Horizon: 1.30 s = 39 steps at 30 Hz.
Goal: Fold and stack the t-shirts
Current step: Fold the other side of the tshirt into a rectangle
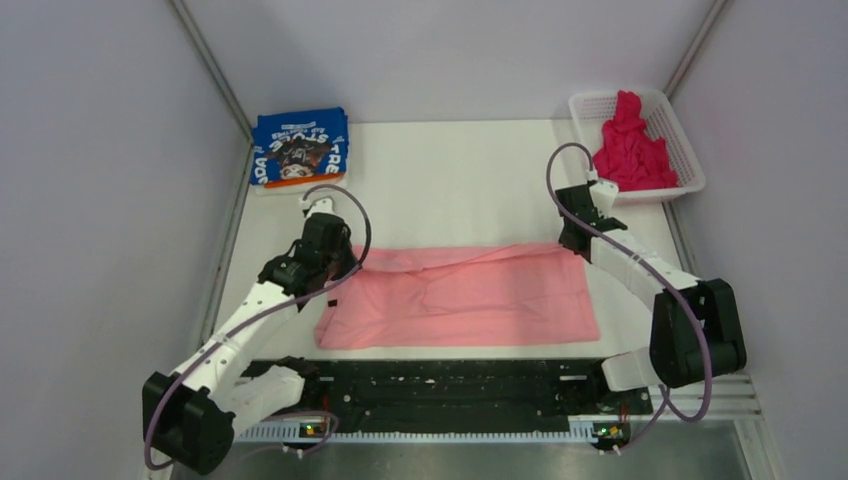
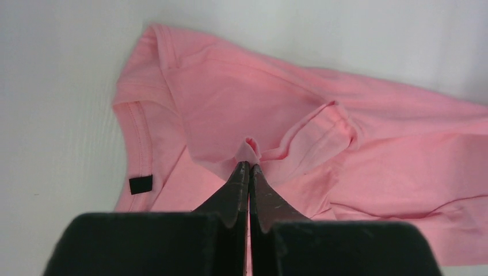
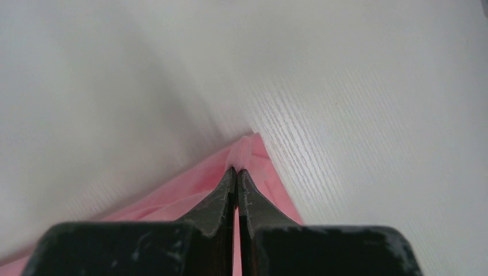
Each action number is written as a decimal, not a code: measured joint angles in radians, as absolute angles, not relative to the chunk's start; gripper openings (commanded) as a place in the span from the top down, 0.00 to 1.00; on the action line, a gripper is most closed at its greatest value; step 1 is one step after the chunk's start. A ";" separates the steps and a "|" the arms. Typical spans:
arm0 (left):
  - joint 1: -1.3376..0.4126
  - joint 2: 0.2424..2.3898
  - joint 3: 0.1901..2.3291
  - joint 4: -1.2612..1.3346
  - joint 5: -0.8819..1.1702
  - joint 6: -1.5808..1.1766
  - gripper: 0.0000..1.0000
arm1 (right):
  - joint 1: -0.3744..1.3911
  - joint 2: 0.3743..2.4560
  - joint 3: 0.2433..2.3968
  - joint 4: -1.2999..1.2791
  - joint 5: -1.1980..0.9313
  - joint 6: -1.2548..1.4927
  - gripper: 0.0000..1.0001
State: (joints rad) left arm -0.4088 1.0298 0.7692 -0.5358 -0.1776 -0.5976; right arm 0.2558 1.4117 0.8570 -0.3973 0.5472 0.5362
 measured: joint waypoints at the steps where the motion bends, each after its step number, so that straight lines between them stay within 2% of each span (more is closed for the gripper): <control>1: -0.409 1.012 0.769 -0.541 -0.184 -0.603 1.00 | 0.256 1.405 0.857 -0.398 0.547 0.539 0.99; 10: -0.410 0.900 0.733 -0.574 -0.217 -0.643 1.00 | 0.257 1.296 0.771 -0.423 0.506 0.575 0.98; 15: -0.411 0.843 0.697 -0.608 -0.213 -0.673 1.00 | 0.258 1.215 0.698 -0.454 0.490 0.602 0.94; 20: -0.411 0.786 0.627 -0.611 -0.175 -0.714 1.00 | 0.258 1.177 0.653 -0.463 0.476 0.625 0.87; 21: -0.411 0.782 0.610 -0.617 -0.169 -0.724 1.00 | 0.258 1.177 0.643 -0.463 0.473 0.631 0.82; 22: -0.412 0.781 0.595 -0.625 -0.163 -0.735 1.00 | 0.258 1.177 0.635 -0.463 0.471 0.633 0.71; 23: -0.412 0.780 0.579 -0.632 -0.155 -0.746 0.95 | 0.259 1.177 0.627 -0.464 0.469 0.641 0.57; 24: -0.412 0.779 0.563 -0.637 -0.146 -0.759 0.82 | 0.259 1.176 0.619 -0.466 0.469 0.652 0.46; 25: -0.413 0.776 0.549 -0.641 -0.140 -0.767 0.72 | 0.259 1.172 0.612 -0.472 0.470 0.661 0.38; 27: -0.413 0.757 0.516 -0.651 -0.116 -0.794 0.64 | 0.259 1.156 0.601 -0.484 0.476 0.683 0.23; 29: -0.413 0.730 0.487 -0.664 -0.088 -0.821 0.49 | 0.259 1.136 0.601 -0.503 0.489 0.710 0.07; 31: -0.413 0.707 0.476 -0.683 -0.063 -0.841 0.26 | 0.259 1.111 0.601 -0.514 0.507 0.730 0.03; 32: -0.414 0.696 0.476 -0.693 -0.051 -0.851 0.07 | 0.259 1.098 0.601 -0.523 0.515 0.737 0.02; 33: -0.414 0.685 0.476 -0.697 -0.042 -0.852 0.02 | 0.259 1.084 0.601 -0.529 0.519 0.743 0.01; 39: -0.415 0.676 0.522 -0.679 0.014 -0.834 0.01 | 0.259 0.997 0.602 -0.544 0.511 0.754 0.01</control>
State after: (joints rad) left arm -0.4152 0.6762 0.5224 -0.6788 0.0139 -0.8341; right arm 0.2592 0.9966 0.6022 -0.5438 0.5110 0.7544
